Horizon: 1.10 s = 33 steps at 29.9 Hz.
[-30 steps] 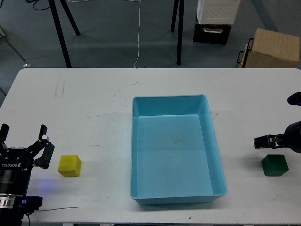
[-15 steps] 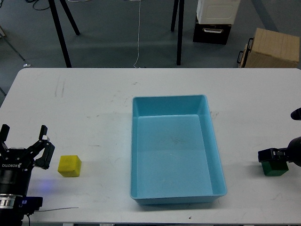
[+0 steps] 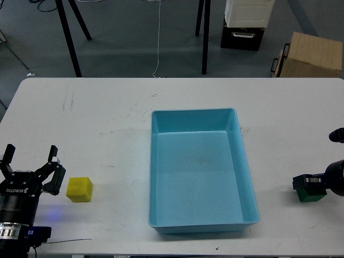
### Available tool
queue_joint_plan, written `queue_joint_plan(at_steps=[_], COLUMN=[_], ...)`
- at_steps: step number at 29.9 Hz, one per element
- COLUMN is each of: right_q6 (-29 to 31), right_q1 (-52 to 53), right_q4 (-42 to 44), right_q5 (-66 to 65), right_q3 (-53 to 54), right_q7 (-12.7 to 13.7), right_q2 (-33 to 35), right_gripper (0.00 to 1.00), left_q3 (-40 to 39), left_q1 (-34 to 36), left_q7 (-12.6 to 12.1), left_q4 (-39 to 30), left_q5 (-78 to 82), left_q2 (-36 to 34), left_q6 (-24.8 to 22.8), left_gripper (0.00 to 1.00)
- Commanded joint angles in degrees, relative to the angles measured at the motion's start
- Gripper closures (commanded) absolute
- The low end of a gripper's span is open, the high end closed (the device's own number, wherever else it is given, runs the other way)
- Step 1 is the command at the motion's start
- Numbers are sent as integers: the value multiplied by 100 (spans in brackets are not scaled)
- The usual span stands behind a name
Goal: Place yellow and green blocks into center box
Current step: 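Close the right gripper on the green cube and lift it, then carry the green cube with the right gripper into the blue bin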
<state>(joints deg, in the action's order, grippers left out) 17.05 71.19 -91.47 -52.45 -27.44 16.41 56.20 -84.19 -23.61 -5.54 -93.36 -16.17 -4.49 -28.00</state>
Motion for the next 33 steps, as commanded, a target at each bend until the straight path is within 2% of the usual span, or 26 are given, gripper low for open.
queue_joint_plan(at_steps=[1,3,8,12,18,21,26,30,33], right_q6=[-35,-35,-17,27,527,510,361,-52,-114], right_q1=[0,0,201,1069,2257,2601,2558,2470,2435], right_q4=[-55,-55,-151,-249,-214,-65,524,630,814], right_q5=[16,33,182,1216,3563,3830,3769,3391,3365], right_q3=[133,300,853,1065,873,504,-182,-332,-332], right_q7=[2,2,2,-15,-59,-59,2,2,2], right_q2=[76,120,128,24,-1144,-1934,-3341,-3826,-3958], right_gripper=[93,100,100,100,100,100,99,92,75], left_q3=[0,8,8,0,8,-1,0,-1,-1], left_q1=[-3,-12,-3,6,15,6,-3,-3,-3], left_q7=[0,0,0,0,-9,0,0,0,0], left_q4=[-7,-7,-7,-7,-7,-7,-7,-7,-7], left_q5=[0,0,0,0,0,0,0,0,0], left_q2=[0,9,9,9,9,1,9,-8,-8], left_q6=[0,0,0,0,0,0,0,0,0], left_gripper=[0,0,0,0,0,0,0,0,0])
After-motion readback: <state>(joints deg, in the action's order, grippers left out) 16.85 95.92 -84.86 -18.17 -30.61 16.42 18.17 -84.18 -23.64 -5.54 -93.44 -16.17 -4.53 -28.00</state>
